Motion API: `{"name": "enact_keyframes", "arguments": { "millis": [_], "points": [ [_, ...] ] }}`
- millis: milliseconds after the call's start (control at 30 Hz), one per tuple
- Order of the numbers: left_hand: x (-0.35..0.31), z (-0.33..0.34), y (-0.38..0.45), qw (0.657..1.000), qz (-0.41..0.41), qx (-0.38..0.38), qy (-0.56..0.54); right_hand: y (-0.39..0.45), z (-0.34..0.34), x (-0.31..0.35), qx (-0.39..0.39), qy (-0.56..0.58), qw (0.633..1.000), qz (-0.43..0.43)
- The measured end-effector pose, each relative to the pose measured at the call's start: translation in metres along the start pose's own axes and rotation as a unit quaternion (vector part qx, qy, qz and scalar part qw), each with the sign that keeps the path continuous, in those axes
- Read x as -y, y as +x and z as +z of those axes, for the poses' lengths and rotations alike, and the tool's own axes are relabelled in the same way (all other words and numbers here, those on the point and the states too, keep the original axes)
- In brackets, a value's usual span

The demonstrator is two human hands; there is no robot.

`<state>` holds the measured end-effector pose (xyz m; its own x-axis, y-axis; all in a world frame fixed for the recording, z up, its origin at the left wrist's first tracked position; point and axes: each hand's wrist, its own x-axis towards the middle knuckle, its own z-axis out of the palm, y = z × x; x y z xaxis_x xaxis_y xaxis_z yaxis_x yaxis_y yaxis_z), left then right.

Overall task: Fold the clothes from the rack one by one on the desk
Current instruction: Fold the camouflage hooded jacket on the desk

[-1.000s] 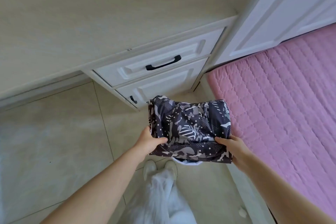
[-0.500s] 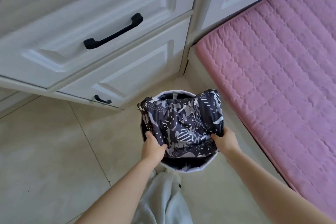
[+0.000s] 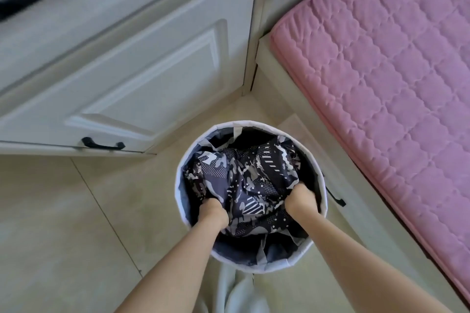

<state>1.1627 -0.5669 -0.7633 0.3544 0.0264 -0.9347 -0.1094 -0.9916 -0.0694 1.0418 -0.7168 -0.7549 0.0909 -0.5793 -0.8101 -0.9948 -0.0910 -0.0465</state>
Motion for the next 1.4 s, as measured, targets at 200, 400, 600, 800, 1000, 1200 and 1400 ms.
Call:
{"name": "enact_keyframes", "arguments": {
  "millis": [200, 400, 600, 800, 1000, 1200, 1400],
  "points": [
    [-0.005, 0.0, 0.041, 0.999, 0.015, 0.03, 0.038, 0.039, 0.016, 0.007, 0.034, 0.027, 0.997, 0.06],
    [0.001, -0.004, 0.027, 0.999, -0.009, -0.017, 0.033, 0.025, 0.004, 0.005, 0.04, 0.054, 0.996, 0.061],
    [0.001, -0.027, -0.033, 0.997, 0.033, -0.053, -0.041, -0.037, -0.023, 0.009, -0.009, 0.084, 0.996, -0.008],
    [0.006, -0.064, -0.122, 0.975, 0.171, -0.056, -0.133, -0.127, -0.076, 0.013, -0.032, 0.129, 0.986, -0.1],
    [0.032, -0.097, -0.232, 0.932, 0.307, -0.111, -0.158, -0.234, -0.111, 0.009, -0.086, 0.214, 0.961, -0.152],
    [0.072, -0.117, -0.33, 0.899, 0.404, -0.114, -0.122, -0.346, -0.122, -0.016, -0.154, 0.321, 0.922, -0.152],
    [0.112, -0.131, -0.425, 0.852, 0.502, -0.117, -0.096, -0.462, -0.119, -0.057, -0.248, 0.42, 0.864, -0.126]
  ]
}}
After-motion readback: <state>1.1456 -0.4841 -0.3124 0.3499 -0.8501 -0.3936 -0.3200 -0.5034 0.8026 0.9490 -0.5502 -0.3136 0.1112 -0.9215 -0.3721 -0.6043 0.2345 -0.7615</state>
